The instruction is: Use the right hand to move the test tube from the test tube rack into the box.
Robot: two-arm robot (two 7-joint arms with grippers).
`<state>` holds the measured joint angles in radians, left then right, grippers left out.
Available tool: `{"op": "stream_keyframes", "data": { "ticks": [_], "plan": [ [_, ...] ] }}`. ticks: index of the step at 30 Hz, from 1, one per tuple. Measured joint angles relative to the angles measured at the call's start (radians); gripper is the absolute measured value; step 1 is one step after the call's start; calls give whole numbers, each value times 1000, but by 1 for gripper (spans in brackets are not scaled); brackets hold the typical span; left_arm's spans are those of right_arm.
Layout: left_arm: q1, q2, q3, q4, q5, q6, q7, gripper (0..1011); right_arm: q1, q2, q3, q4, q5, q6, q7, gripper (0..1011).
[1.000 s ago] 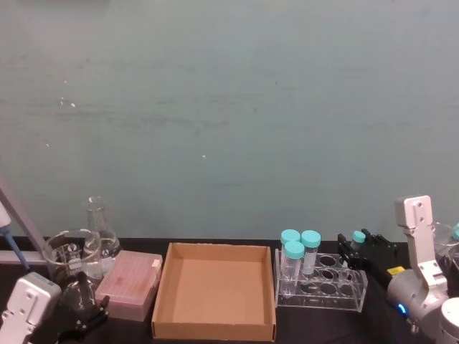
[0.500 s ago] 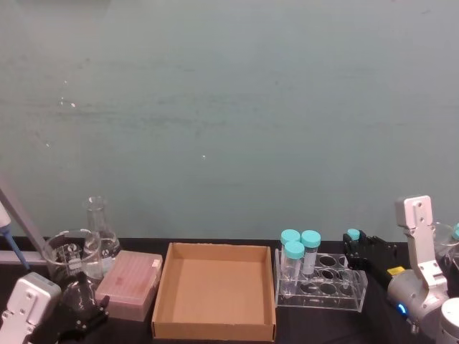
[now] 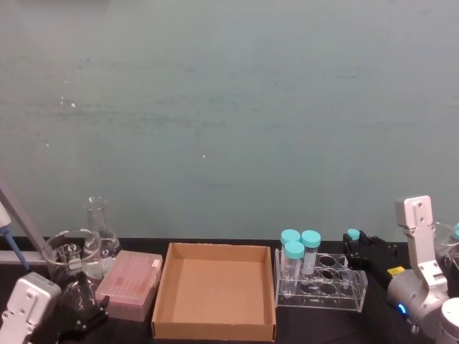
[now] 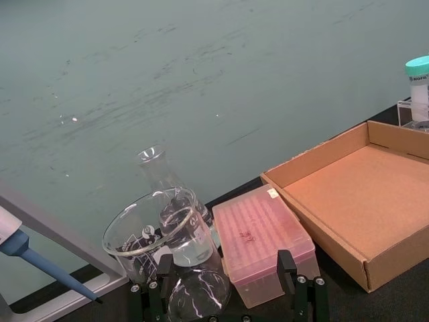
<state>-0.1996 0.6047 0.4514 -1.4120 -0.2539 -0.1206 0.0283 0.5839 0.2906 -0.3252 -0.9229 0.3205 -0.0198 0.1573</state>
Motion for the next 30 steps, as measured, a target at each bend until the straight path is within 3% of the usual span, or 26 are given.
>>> {"op": "stream_keyframes", "data": {
  "ticks": [16,30],
  "plan": [
    [0,0,0,0,0,0,0,1000,-33,0,45,-54,-30,-47,24,269],
    [0,0,0,0,0,0,0,1000,-50,7,99,-168,-34,-55,55,269]
  ]
}}
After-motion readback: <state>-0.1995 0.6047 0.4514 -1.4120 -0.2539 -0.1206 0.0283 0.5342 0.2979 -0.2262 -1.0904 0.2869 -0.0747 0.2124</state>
